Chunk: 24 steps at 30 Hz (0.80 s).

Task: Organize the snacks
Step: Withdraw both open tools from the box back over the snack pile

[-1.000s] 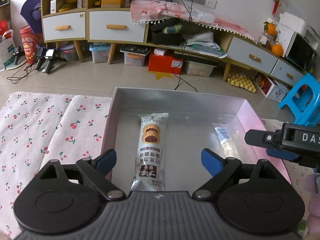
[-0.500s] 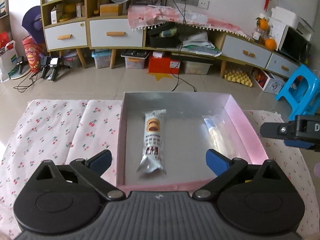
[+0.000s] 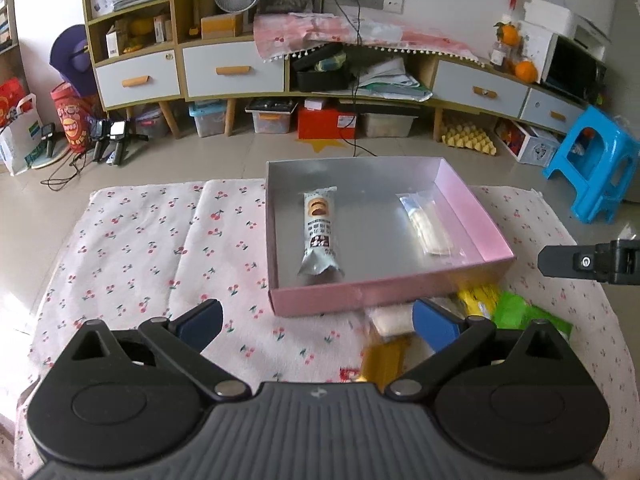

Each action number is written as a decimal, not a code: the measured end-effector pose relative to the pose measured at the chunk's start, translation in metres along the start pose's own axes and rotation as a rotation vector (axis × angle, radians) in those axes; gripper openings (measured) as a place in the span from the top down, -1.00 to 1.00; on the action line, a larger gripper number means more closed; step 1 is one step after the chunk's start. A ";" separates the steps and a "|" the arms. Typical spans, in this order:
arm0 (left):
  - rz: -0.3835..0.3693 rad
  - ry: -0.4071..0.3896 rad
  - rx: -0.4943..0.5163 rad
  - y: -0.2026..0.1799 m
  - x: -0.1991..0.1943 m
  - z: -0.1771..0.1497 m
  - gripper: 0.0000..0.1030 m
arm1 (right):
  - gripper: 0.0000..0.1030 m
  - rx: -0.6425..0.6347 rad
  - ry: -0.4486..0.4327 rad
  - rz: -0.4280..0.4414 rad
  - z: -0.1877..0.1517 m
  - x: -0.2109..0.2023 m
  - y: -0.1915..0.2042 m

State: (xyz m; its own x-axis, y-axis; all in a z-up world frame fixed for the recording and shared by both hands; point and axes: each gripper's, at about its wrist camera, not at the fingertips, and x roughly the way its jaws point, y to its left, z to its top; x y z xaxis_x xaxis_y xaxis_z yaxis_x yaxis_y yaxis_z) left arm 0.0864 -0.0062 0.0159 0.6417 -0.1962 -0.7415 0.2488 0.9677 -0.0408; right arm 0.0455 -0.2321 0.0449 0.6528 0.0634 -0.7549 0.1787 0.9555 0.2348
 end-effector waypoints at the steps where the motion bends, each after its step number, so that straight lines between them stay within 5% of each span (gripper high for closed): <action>1: -0.001 -0.001 0.004 0.000 -0.003 -0.002 -0.97 | -0.73 -0.005 0.002 0.002 -0.004 -0.003 0.001; 14: -0.039 -0.045 0.046 0.014 -0.018 -0.044 -0.99 | -0.82 -0.064 -0.014 0.013 -0.051 -0.008 -0.003; 24: -0.082 0.034 0.039 0.031 -0.006 -0.077 -0.99 | -0.82 -0.154 0.020 0.034 -0.087 -0.003 -0.004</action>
State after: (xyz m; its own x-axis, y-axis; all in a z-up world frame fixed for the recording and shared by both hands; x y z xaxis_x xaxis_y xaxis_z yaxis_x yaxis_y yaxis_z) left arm 0.0345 0.0371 -0.0322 0.5930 -0.2686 -0.7591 0.3285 0.9414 -0.0765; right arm -0.0210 -0.2109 -0.0075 0.6416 0.1003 -0.7605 0.0413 0.9855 0.1648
